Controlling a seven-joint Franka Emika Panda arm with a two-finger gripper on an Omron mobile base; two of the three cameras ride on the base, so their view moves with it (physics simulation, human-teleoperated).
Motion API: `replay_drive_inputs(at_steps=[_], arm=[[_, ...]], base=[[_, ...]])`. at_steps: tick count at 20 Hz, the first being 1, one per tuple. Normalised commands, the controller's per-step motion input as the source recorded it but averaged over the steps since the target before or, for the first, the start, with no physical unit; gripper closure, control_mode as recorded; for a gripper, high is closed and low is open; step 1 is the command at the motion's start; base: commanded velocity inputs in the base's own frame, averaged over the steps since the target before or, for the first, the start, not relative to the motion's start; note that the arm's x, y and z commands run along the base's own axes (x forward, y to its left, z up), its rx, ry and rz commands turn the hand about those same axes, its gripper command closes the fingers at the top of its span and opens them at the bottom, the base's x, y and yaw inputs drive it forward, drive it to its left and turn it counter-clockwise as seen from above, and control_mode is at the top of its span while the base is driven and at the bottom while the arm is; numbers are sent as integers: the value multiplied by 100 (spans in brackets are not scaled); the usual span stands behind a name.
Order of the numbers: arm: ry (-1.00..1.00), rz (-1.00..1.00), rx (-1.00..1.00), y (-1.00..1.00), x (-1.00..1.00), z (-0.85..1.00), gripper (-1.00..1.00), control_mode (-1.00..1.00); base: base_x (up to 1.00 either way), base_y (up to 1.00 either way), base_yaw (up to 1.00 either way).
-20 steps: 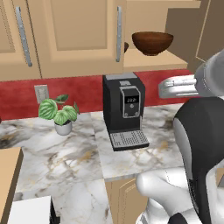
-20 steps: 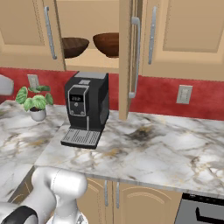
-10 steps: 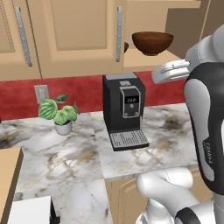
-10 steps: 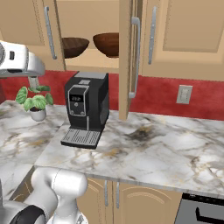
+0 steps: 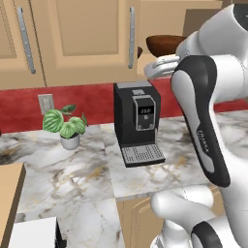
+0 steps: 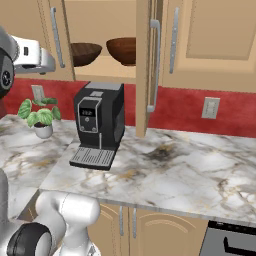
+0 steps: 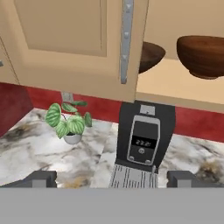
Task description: Move the bowls from the cabinet to the plates on the dining table.
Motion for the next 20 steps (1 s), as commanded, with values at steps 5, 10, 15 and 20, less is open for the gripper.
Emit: replay_drive_inputs(at_steps=[5, 10, 15, 20], arm=[[5, -9, 0, 20, 66, 35, -100, -100], [3, -8, 0, 1, 61, 5, -100, -100], [0, -6, 0, 5, 39, 0, -100, -100], [0, -2, 0, 18, 49, 0, -100, -100]], base=[[0, 0, 0], [0, 0, 0], [0, 0, 0], [0, 0, 0]])
